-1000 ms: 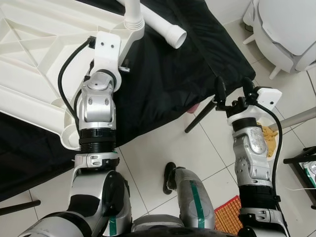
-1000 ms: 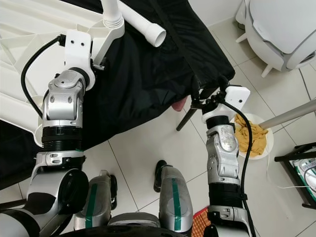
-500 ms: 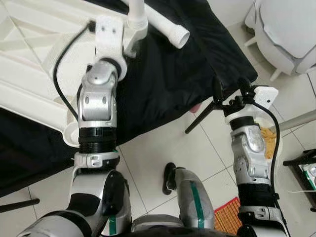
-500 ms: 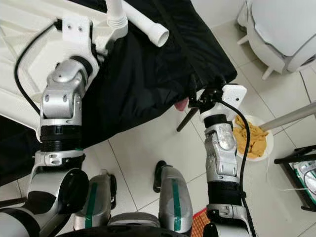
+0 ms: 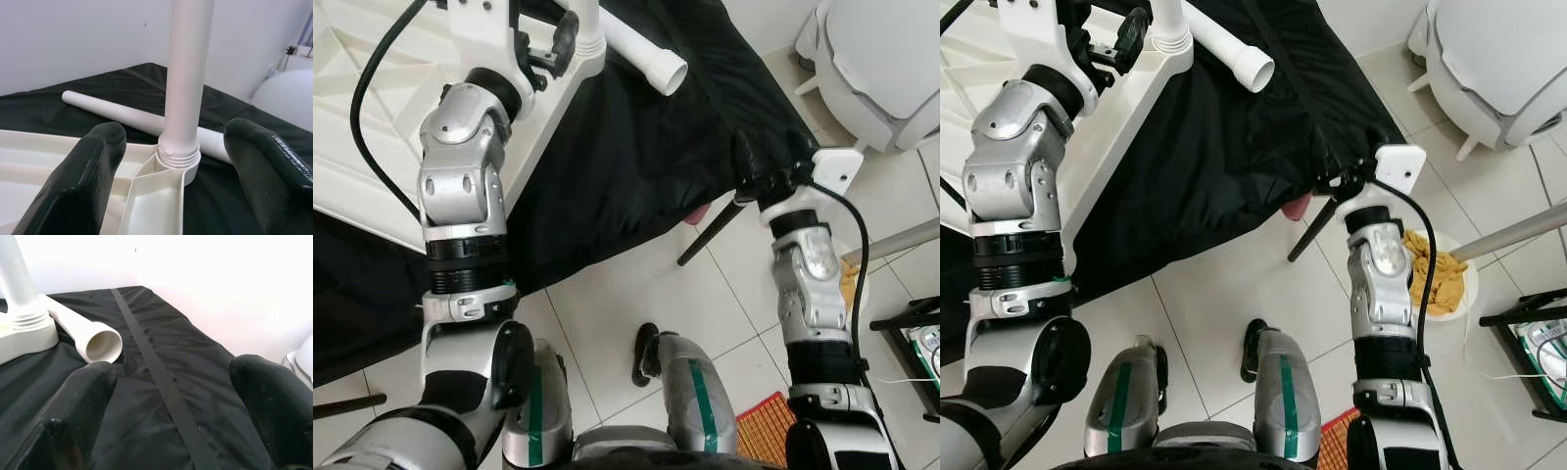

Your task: Building children table

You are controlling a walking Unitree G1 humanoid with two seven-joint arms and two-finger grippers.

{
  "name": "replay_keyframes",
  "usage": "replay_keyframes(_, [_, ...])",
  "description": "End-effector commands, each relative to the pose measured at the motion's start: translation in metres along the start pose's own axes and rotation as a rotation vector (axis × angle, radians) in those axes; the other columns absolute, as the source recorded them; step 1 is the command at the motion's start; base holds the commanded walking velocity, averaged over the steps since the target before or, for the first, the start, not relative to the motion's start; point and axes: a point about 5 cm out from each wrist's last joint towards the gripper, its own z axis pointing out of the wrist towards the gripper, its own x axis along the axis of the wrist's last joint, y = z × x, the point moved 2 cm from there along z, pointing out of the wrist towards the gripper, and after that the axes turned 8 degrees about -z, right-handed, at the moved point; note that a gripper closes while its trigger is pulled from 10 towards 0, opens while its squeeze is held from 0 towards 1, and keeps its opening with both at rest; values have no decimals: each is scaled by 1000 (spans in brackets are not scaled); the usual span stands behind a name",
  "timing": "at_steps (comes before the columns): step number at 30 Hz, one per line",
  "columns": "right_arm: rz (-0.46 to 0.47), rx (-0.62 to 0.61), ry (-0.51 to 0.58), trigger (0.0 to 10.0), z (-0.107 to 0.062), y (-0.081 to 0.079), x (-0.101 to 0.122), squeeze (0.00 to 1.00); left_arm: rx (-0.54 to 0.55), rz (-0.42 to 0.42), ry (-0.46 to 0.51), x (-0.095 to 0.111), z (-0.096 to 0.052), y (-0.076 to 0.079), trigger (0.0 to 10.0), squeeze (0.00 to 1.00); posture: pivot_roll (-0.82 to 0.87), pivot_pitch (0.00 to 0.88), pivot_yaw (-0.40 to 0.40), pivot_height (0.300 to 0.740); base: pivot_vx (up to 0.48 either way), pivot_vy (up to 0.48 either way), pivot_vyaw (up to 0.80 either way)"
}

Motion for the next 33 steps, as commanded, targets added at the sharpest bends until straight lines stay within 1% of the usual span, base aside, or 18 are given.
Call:
replay_keyframes(1, [-20,-21,-50,10000,3,0,-8,0,-3,-7,-43,-17,-4,2,10000,0,48,87,-71,740,0,0,0])
replay_keyframes(2, [-20,-21,-50,10000,3,0,-8,0,-3,-7,-43,-17,-4,2,10000,0,48,87,-71,740,0,0,0])
replay_keyframes(4, [-31,-31,-60,10000,11,-4,-7,0,38,-5,-31,-31,-10,2,10000,0,48,84,-78,740,0,0,0])
replay_keyframes(8, [-32,-35,-64,10000,13,-6,-7,0,50,-6,-22,-34,-13,2,10000,0,48,84,-78,740,0,0,0])
replay_keyframes(9, [-29,-30,-73,10000,14,-7,-8,0,57,-21,-17,-38,-15,2,10000,0,50,81,-83,740,0,0,0])
replay_keyframes(10, [-51,-1,-59,10000,14,-13,-10,0,91,-11,-11,-49,-24,3,10000,0,53,80,-86,740,0,0,0])
replay_keyframes(13, [-59,7,-54,10000,15,-14,-10,0,101,-7,-9,-52,-27,3,10000,0,53,80,-86,740,0,0,0])
replay_keyframes(15, [-60,12,-34,10000,15,-17,-9,0,116,-103,-22,-58,-33,2,10000,0,53,76,-87,740,0,0,0])
replay_keyframes(18, [-73,25,-12,10000,15,-21,-5,0,157,-92,-21,-59,-38,-3,10000,0,56,74,-87,740,0,0,0])
replay_keyframes(19, [-67,34,-9,10000,15,-23,-5,0,182,-67,-8,-58,-40,-7,10000,0,61,75,-91,740,0,0,0])
replay_keyframes(21, [-75,46,-12,10000,15,-24,-5,0,197,-38,10,-55,-41,-10,10000,0,68,76,-93,740,0,0,0])
replay_keyframes(23, [-78,47,-13,10000,16,-25,-5,0,198,-32,14,-54,-41,-10,10000,0,68,76,-93,740,0,0,0])
replay_keyframes(25, [-81,50,-14,10000,17,-25,-6,0,208,0,31,-53,-42,-11,10000,0,71,77,-95,740,0,0,0])
replay_keyframes(26, [-81,50,-14,10000,17,-25,-6,0,208,0,31,-53,-42,-11,10000,0,71,77,-95,740,0,0,0])
replay_keyframes(27, [-84,54,-12,10000,18,-25,-6,0,221,24,31,-53,-42,-12,10000,0,72,77,-97,740,0,0,0])
replay_keyframes(29, [-90,57,-9,10000,19,-26,-6,0,232,38,20,-55,-42,-12,10000,0,71,77,-97,740,0,0,0])
replay_keyframes(30, [-107,60,-8,10000,20,-26,-5,0,239,40,11,-56,-42,-12,10000,0,70,75,-97,740,0,0,0])
replay_keyframes(33, [-115,63,-6,10000,21,-27,-5,0,245,32,2,-58,-40,-11,10000,0,69,73,-97,740,0,0,267])
